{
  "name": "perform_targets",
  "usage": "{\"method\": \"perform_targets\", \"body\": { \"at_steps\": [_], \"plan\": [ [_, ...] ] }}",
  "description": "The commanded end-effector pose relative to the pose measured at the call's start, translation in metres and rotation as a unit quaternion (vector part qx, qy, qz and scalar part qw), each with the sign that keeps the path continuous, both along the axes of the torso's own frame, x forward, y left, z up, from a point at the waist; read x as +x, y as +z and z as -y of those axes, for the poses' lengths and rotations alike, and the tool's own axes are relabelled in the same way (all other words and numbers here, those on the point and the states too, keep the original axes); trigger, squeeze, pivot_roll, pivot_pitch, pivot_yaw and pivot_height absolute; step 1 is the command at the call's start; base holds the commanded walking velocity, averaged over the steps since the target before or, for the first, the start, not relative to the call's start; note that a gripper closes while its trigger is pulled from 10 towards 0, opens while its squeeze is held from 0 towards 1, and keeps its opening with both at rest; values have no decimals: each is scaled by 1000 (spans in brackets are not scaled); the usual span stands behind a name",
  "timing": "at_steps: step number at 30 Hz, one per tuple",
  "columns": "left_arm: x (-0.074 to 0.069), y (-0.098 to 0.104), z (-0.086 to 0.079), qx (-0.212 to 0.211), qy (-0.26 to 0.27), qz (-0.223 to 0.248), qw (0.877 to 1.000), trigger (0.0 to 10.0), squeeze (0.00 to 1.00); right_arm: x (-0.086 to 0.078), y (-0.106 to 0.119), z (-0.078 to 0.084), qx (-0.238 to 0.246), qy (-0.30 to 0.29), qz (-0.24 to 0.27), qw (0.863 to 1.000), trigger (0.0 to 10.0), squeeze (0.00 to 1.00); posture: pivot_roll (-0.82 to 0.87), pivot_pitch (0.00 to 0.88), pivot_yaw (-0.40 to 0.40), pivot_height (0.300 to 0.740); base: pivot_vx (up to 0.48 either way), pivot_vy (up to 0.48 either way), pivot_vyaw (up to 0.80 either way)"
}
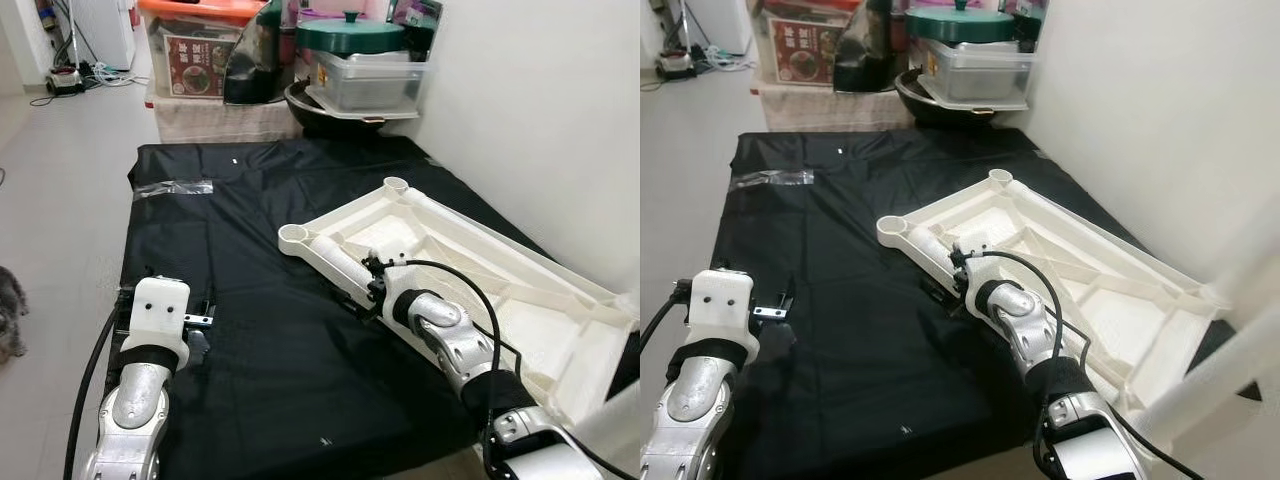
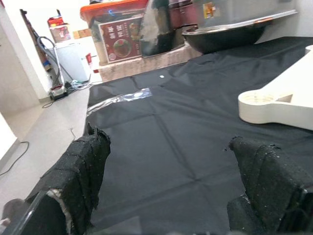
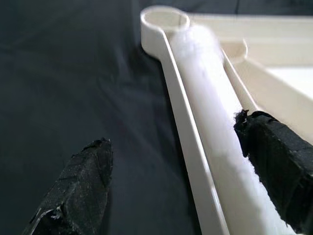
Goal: Building children table
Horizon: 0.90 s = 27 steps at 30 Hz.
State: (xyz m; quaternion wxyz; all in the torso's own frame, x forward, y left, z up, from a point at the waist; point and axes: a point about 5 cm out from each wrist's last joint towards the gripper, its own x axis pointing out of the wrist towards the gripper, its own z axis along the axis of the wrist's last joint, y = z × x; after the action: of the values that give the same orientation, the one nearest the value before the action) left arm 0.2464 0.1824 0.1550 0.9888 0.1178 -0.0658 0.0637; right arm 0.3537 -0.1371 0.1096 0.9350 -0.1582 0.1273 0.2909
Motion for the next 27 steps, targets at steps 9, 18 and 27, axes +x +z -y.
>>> {"method": "perform_targets", "body": {
  "at_steps": [9,18,27],
  "plan": [
    [3,-1,2,-2,1,4,1000,10000,0,4,-11,26,-45,-10,-53,998,10000,0,103,0,-127,740,0,0,0],
    [5,-1,3,-6,1,5,1000,10000,0,3,-18,34,-53,-8,-88,995,10000,0,112,0,-138,740,0,0,0],
    [5,-1,4,-5,0,5,1000,10000,0,13,1,25,-43,-18,-5,999,10000,0,113,0,-135,740,0,0,0]
  ]
}}
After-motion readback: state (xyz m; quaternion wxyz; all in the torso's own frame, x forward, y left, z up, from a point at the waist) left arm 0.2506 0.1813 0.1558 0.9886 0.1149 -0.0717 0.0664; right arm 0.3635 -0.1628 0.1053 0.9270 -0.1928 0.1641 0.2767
